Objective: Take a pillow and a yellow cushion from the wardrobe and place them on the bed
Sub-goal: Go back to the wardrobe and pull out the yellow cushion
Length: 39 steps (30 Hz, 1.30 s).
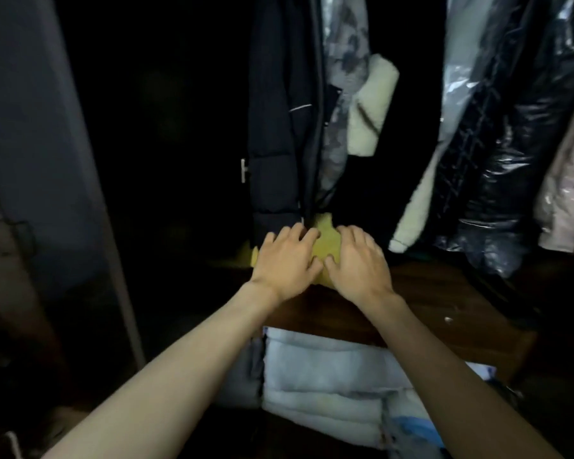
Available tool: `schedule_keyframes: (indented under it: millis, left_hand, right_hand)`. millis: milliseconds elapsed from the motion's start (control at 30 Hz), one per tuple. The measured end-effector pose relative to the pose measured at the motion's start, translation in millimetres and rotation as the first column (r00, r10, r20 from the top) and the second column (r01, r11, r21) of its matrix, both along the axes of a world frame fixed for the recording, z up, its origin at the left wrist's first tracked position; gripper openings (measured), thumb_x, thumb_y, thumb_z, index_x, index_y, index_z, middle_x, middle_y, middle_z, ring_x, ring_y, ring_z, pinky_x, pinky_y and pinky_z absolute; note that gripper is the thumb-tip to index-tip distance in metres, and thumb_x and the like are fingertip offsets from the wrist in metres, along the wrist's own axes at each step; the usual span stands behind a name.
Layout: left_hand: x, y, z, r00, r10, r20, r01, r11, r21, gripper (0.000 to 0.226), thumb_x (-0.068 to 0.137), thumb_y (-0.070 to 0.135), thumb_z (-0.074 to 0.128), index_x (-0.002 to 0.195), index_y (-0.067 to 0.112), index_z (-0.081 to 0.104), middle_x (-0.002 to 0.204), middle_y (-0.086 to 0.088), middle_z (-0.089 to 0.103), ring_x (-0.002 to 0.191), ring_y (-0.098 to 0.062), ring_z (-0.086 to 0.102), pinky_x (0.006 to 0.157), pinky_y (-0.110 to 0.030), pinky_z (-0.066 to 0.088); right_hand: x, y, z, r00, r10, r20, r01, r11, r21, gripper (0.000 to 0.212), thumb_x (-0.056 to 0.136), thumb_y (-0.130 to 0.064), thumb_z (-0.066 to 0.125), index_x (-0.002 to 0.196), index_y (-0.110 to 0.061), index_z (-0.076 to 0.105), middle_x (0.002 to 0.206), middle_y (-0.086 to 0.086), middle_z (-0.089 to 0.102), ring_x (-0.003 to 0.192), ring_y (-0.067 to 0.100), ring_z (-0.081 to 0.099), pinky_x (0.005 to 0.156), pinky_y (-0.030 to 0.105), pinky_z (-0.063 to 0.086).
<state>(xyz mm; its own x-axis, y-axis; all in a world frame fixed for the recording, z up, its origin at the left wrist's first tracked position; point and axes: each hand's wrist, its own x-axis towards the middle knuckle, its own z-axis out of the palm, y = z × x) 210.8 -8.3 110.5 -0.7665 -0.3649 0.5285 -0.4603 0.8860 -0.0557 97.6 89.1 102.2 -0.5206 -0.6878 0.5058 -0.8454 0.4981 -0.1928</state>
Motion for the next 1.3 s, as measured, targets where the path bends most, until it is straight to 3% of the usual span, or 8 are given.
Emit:
schedule_keyframes:
  millis: [200, 467, 633, 767, 900, 1067, 1200, 1300]
  left_hand:
    - [-61, -51, -54, 0.992, 0.006, 0.130, -0.025, 0.988, 0.149, 0.050, 0.093, 0.039, 0.050, 0.137, 0.018, 0.041, 0.131, -0.008, 0.051, 0.117, -0.030, 0.049, 0.094, -0.046, 0.039]
    - [-126, -104, -73, 0.984, -0.054, 0.170, 0.052, 0.999, 0.013, 0.041, 0.091, 0.033, 0.055, 0.127, 0.015, 0.048, 0.119, -0.007, 0.055, 0.107, -0.027, 0.054, 0.094, -0.042, 0.041]
    - [-165, -127, -82, 0.963, -0.038, 0.266, 0.076, 0.988, -0.134, 0.033, 0.090, 0.034, 0.057, 0.116, 0.014, 0.051, 0.110, -0.008, 0.058, 0.097, -0.028, 0.054, 0.085, -0.039, 0.040]
    - [-185, -121, -101, 0.940, -0.046, 0.338, 0.103, 0.983, -0.153, 0.038, 0.089, 0.034, 0.055, 0.121, 0.013, 0.053, 0.112, -0.009, 0.061, 0.099, -0.030, 0.057, 0.086, -0.041, 0.041]
    - [-194, -115, -104, 0.945, -0.048, 0.322, 0.104, 0.982, -0.160, 0.044, 0.086, 0.034, 0.059, 0.123, 0.012, 0.052, 0.115, -0.011, 0.061, 0.100, -0.032, 0.055, 0.085, -0.043, 0.041]
    - [-198, -110, -95, 0.973, -0.087, 0.214, 0.106, 0.991, -0.081, 0.038, 0.090, 0.041, 0.048, 0.116, 0.013, 0.051, 0.114, -0.011, 0.057, 0.103, -0.033, 0.054, 0.087, -0.044, 0.041]
    - [-201, -109, -103, 0.976, -0.023, 0.218, 0.013, 0.999, 0.048, 0.048, 0.096, 0.050, 0.037, 0.126, 0.014, 0.049, 0.126, -0.012, 0.053, 0.112, -0.033, 0.051, 0.092, -0.045, 0.041]
    - [-202, -106, -114, 0.969, 0.032, 0.245, -0.084, 0.976, 0.202, 0.067, 0.094, 0.065, 0.024, 0.138, 0.018, 0.040, 0.141, -0.012, 0.044, 0.125, -0.035, 0.044, 0.103, -0.048, 0.037]
  right_hand:
    - [-68, -7, -52, 0.992, -0.109, 0.066, 0.100, 0.987, 0.125, 0.053, 0.094, -0.035, 0.053, 0.137, -0.006, 0.042, 0.133, 0.016, 0.049, 0.123, 0.033, 0.046, 0.101, 0.043, 0.039]
    - [-163, -75, -121, 0.966, -0.141, 0.216, 0.077, 0.956, 0.282, 0.062, 0.085, -0.053, 0.066, 0.124, -0.009, 0.046, 0.124, 0.013, 0.053, 0.112, 0.030, 0.053, 0.087, 0.038, 0.045]
    - [-194, -107, -162, 0.961, -0.183, 0.207, 0.110, 0.941, 0.321, 0.067, 0.092, -0.027, 0.063, 0.144, -0.011, 0.024, 0.137, 0.015, 0.040, 0.125, 0.031, 0.043, 0.096, 0.045, 0.044]
    - [-209, -101, -164, 0.974, -0.141, 0.179, 0.086, 0.954, 0.287, 0.036, 0.094, -0.008, 0.047, 0.128, -0.013, 0.037, 0.132, 0.015, 0.045, 0.123, 0.032, 0.045, 0.094, 0.043, 0.044]
    - [-207, -75, -159, 0.978, -0.048, 0.205, 0.001, 0.974, 0.225, 0.030, 0.092, -0.005, 0.045, 0.122, -0.011, 0.042, 0.122, 0.015, 0.055, 0.106, 0.036, 0.058, 0.080, 0.042, 0.048]
    - [-185, -10, -164, 0.991, 0.017, 0.133, -0.043, 0.978, 0.202, 0.033, 0.091, -0.017, 0.047, 0.124, -0.012, 0.045, 0.103, 0.009, 0.069, 0.087, 0.031, 0.067, 0.068, 0.035, 0.050]
    - [-171, 39, -162, 0.999, -0.030, 0.042, 0.014, 0.945, 0.327, 0.050, 0.092, -0.029, 0.045, 0.141, -0.015, 0.043, 0.110, 0.008, 0.070, 0.094, 0.031, 0.068, 0.075, 0.035, 0.050]
    - [-156, 61, -152, 0.990, -0.025, 0.141, -0.024, 0.941, 0.337, 0.049, 0.085, -0.030, 0.052, 0.132, -0.019, 0.054, 0.110, 0.010, 0.070, 0.097, 0.036, 0.066, 0.074, 0.035, 0.048]
